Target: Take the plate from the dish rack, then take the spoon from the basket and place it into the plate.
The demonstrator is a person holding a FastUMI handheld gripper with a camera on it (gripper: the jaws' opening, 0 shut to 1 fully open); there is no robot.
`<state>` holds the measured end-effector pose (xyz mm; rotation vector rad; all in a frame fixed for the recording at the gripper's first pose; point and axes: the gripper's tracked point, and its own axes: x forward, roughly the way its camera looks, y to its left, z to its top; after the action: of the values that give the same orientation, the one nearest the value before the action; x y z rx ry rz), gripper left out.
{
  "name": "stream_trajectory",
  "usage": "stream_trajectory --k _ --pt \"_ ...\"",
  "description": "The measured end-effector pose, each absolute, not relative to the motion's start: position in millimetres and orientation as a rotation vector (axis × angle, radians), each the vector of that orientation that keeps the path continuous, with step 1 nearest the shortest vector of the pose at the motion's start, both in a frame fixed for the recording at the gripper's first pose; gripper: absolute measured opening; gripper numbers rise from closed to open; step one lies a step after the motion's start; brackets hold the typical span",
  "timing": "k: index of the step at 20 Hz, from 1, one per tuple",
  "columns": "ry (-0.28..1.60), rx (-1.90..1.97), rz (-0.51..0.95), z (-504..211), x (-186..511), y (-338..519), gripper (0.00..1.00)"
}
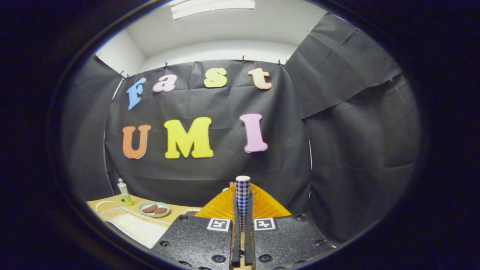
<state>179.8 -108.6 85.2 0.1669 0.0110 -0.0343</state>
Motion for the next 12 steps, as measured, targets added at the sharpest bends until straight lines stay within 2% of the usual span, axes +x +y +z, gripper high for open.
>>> stream_trajectory --k 7,12 --pt "0.068 0.211 0.071 56.5 104.8 -6.6 0.09" --pt "0.120 0.258 0.123 18.4 78.3 61.1 0.09"
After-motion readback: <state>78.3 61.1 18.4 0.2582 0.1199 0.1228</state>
